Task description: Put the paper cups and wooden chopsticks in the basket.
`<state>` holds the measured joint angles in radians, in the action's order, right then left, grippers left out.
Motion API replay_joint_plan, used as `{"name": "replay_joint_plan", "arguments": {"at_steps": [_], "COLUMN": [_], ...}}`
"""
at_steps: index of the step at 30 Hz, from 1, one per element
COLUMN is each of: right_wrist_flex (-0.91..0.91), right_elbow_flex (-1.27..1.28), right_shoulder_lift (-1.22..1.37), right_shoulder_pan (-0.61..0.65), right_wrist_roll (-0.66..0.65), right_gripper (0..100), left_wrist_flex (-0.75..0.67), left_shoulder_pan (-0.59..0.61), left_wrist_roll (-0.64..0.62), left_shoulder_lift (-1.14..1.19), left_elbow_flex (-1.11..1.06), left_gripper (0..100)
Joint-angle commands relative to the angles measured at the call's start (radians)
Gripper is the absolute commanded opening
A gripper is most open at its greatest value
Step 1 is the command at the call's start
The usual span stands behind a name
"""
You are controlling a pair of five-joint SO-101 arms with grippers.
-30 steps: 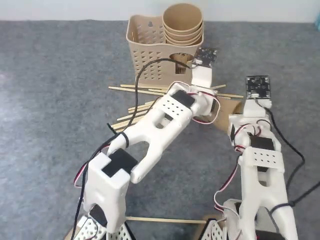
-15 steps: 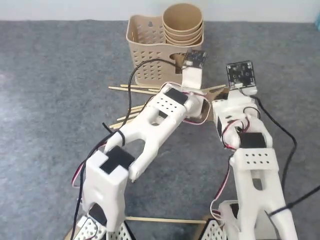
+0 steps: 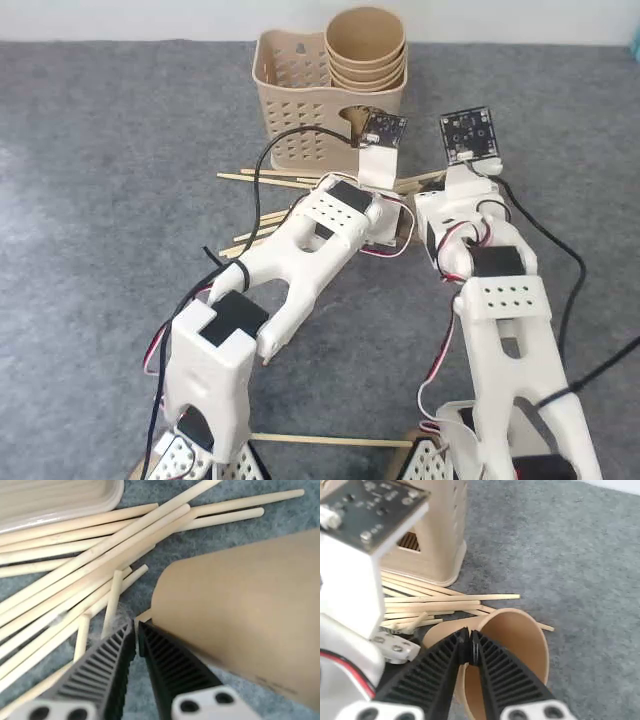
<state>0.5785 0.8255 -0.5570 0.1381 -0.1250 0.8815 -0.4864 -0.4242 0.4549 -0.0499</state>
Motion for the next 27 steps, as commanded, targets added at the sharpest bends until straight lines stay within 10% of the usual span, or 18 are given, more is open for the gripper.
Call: {"name": "replay_joint_plan", "arguments": {"at_steps": [1,17,27], "right_wrist_flex": [0.005,-0.001,0.145], "right_elbow_flex": [-0.046,-0.044,-0.106], "right_shoulder_lift": [0.001,0.001,-0.124], "right_shoulder_pan": [0.007,0.113,0.093], "right_wrist_roll": [0.014,0.038,0.048], "right_gripper": [1.1,1.3,8.4], "left_wrist_flex": [0.005,0.195,0.054], "left_shoulder_pan": [0.006,0.21,0.219], "left_wrist_roll": [-0.012,-0.006,0.103], "left_shoulder_lift": [-0.012,-0.181,-0.508], "left_elbow_flex": [0.012,-0.008,-0.259], "left_gripper": [1,1,1]}}
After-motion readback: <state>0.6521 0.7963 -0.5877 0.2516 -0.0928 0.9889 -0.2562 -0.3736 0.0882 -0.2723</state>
